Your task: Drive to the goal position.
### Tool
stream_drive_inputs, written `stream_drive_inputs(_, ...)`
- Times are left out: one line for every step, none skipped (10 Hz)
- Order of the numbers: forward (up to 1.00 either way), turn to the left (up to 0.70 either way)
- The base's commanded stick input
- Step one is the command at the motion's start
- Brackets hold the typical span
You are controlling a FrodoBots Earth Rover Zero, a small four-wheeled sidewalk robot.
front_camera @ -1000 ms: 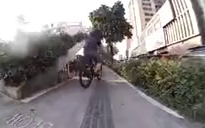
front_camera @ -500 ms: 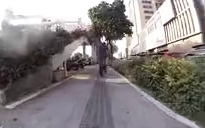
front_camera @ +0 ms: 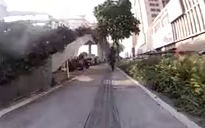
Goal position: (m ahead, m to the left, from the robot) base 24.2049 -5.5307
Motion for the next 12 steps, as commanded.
stream_drive_inputs(0.70,0.01)
stream_drive_inputs(0.70,0.00)
stream_drive_inputs(0.70,0.00)
stream_drive_inputs(0.70,0.00)
stream_drive_inputs(0.70,0.01)
stream_drive_inputs(0.70,0.03)
stream_drive_inputs(0.70,0.01)
stream_drive_inputs(0.70,0.00)
stream_drive_inputs(0.70,0.00)
stream_drive_inputs(0.70,0.00)
stream_drive_inputs(0.70,0.00)
stream_drive_inputs(0.70,0.00)
